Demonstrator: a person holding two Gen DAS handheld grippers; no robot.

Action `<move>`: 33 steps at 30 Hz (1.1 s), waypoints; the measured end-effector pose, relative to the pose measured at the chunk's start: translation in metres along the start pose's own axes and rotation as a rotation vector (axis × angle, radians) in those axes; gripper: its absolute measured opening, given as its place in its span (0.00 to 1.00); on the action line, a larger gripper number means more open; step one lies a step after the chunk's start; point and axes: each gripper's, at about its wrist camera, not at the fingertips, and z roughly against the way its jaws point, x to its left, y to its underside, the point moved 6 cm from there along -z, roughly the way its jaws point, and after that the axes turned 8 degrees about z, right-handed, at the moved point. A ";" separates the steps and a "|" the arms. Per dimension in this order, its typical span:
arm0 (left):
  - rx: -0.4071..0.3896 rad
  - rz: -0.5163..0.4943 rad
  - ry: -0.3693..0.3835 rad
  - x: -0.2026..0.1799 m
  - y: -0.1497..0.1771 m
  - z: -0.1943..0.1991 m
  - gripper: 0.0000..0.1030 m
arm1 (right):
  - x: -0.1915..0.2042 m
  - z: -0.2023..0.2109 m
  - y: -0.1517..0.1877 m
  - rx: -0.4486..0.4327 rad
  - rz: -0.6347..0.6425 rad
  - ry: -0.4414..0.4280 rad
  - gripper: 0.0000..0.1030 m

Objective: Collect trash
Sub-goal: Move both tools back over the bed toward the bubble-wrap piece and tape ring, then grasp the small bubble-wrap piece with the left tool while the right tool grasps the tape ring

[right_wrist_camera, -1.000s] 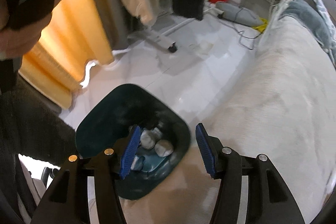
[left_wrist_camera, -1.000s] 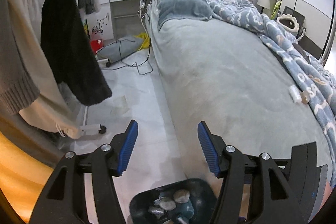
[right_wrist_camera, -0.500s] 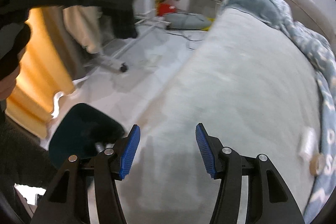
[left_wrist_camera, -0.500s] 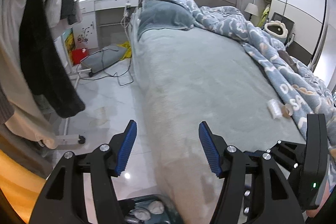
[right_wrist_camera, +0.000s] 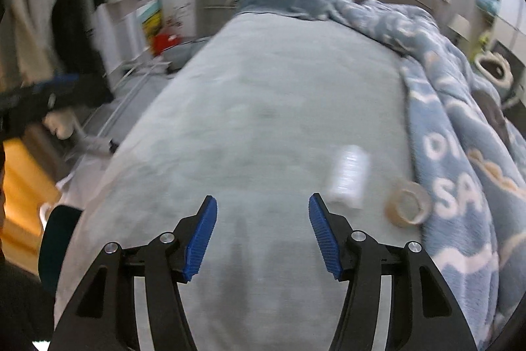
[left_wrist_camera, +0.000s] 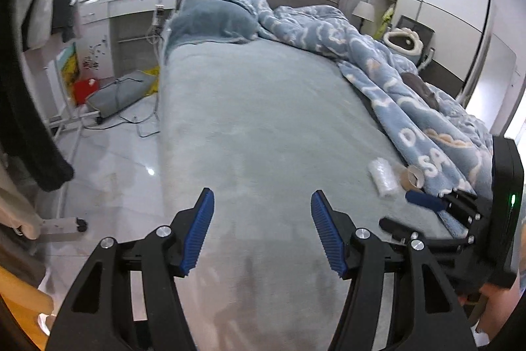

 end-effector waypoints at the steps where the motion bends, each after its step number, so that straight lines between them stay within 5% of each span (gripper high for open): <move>1: 0.006 -0.003 0.007 -0.005 0.002 -0.005 0.63 | -0.007 0.000 0.001 -0.002 -0.006 0.008 0.58; 8: 0.046 0.022 0.053 -0.032 0.002 -0.032 0.63 | -0.068 0.006 0.023 -0.016 -0.095 0.086 0.64; 13: 0.088 0.009 0.104 -0.059 0.010 -0.053 0.66 | -0.104 0.000 0.036 -0.017 -0.176 0.049 0.64; 33: 0.192 0.091 0.243 -0.134 0.032 -0.124 0.67 | -0.126 -0.032 0.047 -0.023 -0.143 -0.004 0.70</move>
